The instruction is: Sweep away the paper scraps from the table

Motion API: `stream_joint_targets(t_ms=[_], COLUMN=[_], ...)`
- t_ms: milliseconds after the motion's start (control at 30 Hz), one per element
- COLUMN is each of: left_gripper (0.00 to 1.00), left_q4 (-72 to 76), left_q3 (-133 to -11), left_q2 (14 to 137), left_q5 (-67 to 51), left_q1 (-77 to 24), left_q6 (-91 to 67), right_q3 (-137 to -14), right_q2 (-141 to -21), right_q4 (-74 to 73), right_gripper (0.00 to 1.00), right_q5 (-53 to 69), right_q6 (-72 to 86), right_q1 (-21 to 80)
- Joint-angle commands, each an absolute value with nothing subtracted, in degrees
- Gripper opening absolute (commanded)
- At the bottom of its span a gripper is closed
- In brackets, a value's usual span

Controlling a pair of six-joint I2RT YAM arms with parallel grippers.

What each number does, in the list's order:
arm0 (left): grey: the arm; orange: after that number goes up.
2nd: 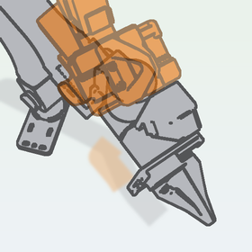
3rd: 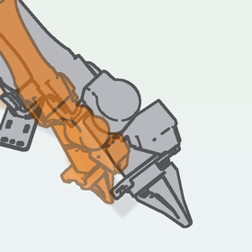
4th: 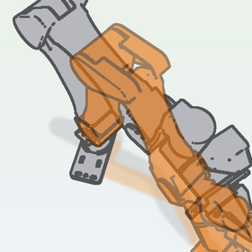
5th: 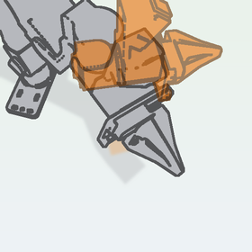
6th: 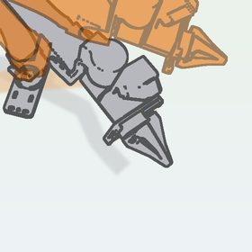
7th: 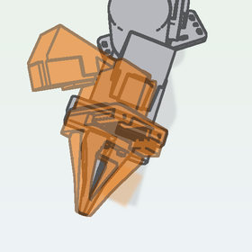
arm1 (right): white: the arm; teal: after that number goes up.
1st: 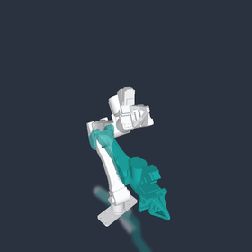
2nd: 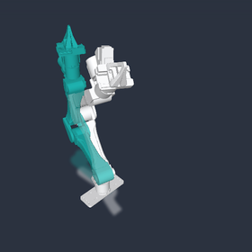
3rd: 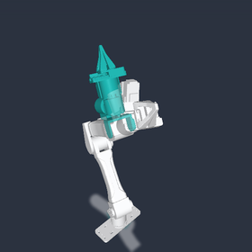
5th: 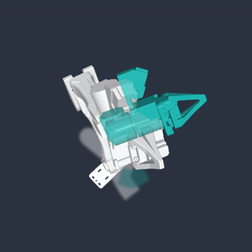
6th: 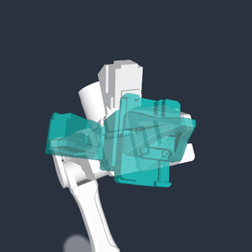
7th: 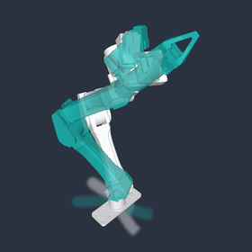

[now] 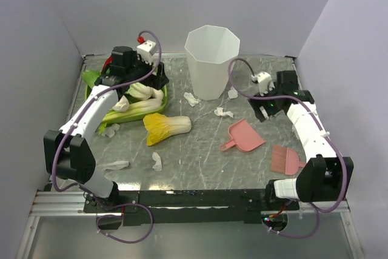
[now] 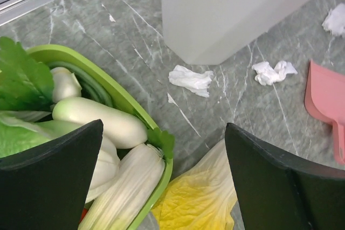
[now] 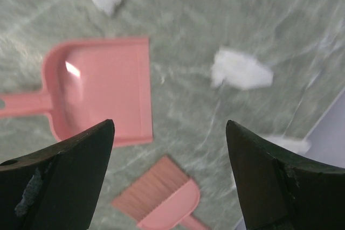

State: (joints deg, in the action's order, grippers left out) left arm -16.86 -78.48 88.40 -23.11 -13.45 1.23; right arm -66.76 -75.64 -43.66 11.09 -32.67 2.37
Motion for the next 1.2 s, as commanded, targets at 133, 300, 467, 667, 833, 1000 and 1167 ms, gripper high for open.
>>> stream_joint_targets(t_ms=[133,300,467,667,833,1000,1167], left_gripper=[0.99,0.99,0.99,0.99,0.99,0.99,0.99], left_q4=[-17.7,-17.1,-19.4,-20.1,-21.5,-23.6,-22.2], left_q3=[-76.9,-75.1,-76.6,-75.7,-77.2,-79.5,-78.9], left_q2=[86.0,85.3,86.3,85.8,86.2,87.9,87.6], left_q5=[-24.8,-22.2,-24.0,-25.2,-25.1,-25.2,-24.7], left_q1=[-14.3,-14.8,-14.9,-15.2,-15.3,-15.3,-15.3], left_q6=[4.6,3.6,5.1,6.5,6.6,7.1,5.2], right_q3=[-56.5,-48.9,-51.9,-56.5,-55.5,-53.2,-55.3], right_q2=[-69.8,-67.4,-73.7,-79.4,-79.5,-81.9,-86.7], right_q4=[-51.2,-49.0,-51.3,-52.6,-50.9,-48.2,-48.4], right_gripper=[0.83,0.76,0.69,0.65,0.64,0.64,0.63], right_q5=[13.9,11.7,14.0,15.0,18.4,17.4,18.0], right_q6=[-51.8,-60.8,-63.3,-66.5,-67.2,-70.8,-70.0], right_q1=[-14.6,-17.3,-22.8,-27.2,-24.8,-20.2,-18.6])
